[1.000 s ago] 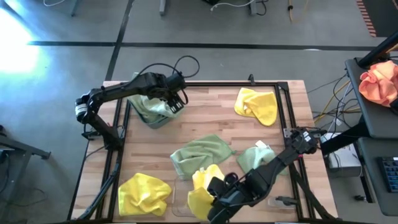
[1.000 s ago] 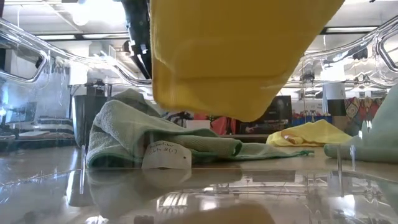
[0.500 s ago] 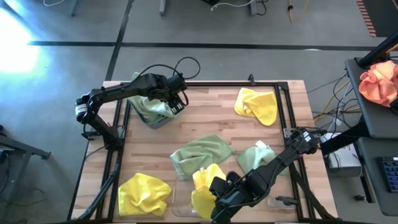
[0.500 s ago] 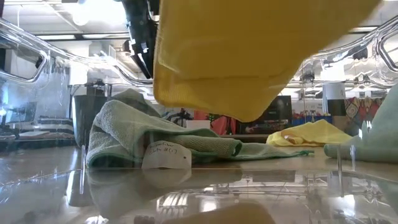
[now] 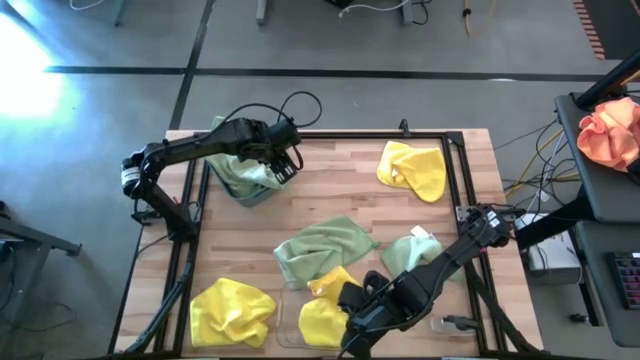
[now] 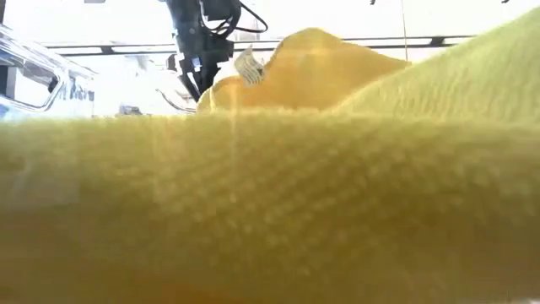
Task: Sort microfiber towel by color & place in baskets
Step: Put the left green towel into the blue bin
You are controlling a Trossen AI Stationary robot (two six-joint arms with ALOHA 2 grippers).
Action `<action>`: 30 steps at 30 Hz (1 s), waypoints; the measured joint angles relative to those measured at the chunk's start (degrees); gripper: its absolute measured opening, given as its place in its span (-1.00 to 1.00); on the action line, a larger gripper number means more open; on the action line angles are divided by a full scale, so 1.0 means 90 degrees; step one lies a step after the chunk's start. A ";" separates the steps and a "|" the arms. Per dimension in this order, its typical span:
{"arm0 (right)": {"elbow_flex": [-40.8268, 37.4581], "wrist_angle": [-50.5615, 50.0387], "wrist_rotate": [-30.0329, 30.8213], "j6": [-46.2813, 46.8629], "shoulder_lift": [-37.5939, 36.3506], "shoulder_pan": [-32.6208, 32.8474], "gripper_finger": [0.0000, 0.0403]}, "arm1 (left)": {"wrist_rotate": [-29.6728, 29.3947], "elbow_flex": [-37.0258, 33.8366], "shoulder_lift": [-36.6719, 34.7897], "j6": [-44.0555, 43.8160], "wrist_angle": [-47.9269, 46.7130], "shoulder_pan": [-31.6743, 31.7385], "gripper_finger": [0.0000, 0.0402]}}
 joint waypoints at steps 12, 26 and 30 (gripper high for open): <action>-0.0182 -0.0803 0.1378 -0.0421 0.0000 -0.0575 -0.57 | 0.0002 -0.0002 0.0000 0.0147 -0.0175 -0.0029 -0.19; -0.1041 -0.0988 0.1362 -0.1409 0.0007 -0.1365 -0.56 | 0.0000 -0.0012 0.0000 0.1506 -0.0488 -0.0053 -0.19; -0.1453 -0.0823 0.1548 -0.1632 0.0007 -0.1604 -0.55 | 0.0000 -0.0012 0.0000 0.1827 -0.0663 -0.0107 -0.19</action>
